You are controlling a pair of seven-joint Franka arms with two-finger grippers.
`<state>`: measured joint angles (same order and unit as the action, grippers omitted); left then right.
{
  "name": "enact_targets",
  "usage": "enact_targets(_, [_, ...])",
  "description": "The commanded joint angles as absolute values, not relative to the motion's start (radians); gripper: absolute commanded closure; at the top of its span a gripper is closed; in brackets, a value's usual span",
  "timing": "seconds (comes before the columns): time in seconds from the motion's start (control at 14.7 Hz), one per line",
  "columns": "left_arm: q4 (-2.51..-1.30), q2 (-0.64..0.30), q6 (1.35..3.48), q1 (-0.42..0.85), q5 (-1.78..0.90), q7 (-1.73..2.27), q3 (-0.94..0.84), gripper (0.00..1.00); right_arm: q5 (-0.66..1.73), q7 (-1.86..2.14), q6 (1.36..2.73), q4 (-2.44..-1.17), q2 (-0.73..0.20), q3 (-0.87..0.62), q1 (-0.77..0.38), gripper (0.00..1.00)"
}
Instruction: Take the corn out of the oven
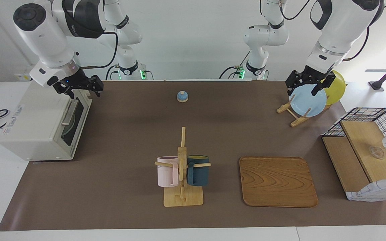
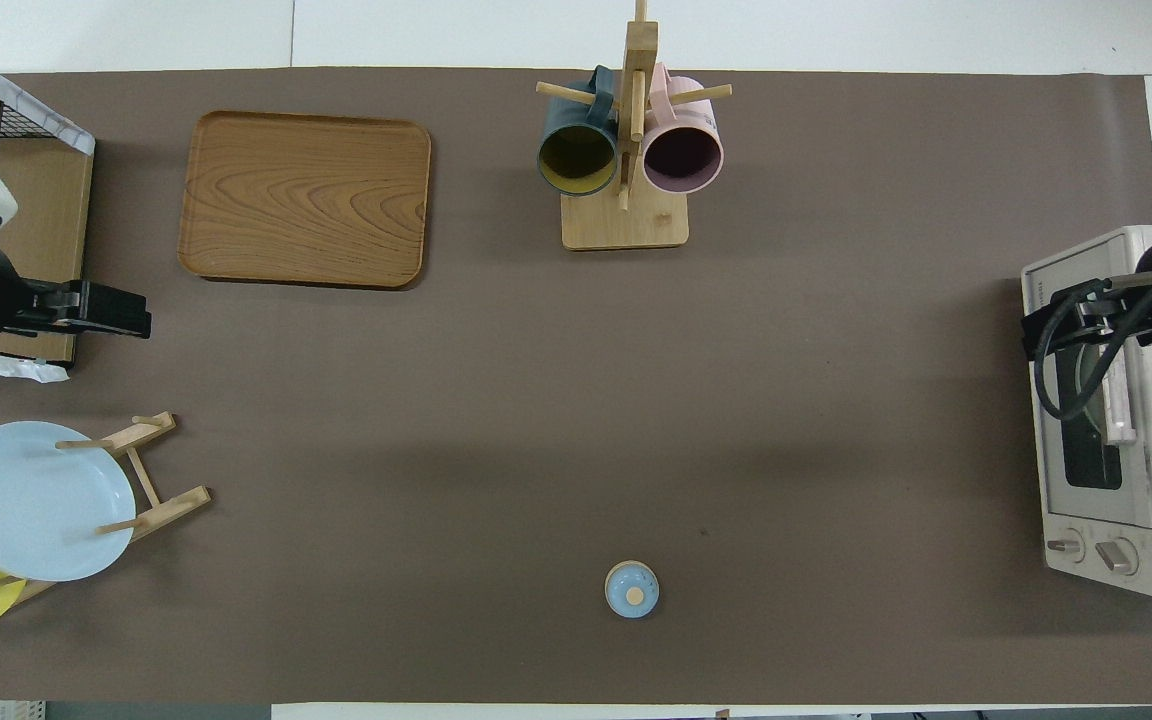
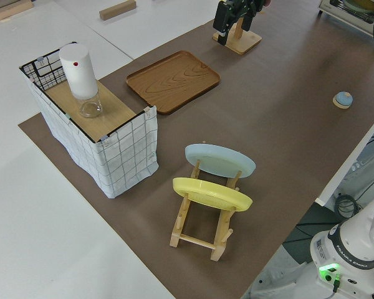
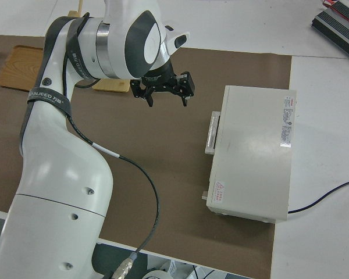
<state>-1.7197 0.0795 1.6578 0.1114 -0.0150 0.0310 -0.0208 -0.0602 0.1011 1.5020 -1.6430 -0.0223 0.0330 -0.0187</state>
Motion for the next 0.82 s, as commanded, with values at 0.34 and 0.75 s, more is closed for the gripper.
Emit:
enact_targets(0.34, [-1.726,0.087,1.661,0.107,-0.018,0.023,-0.020,0.00,-0.041,0.280,1.668,-1.819,0.053,0.031,0.063,1.00])
enact_targets(0.75, [-1.726,0.087,1.661,0.107,-0.018,0.023,-0.020,0.00,-0.150,0.301,1.877,-2.043,0.133,0.034,0.106,1.00])
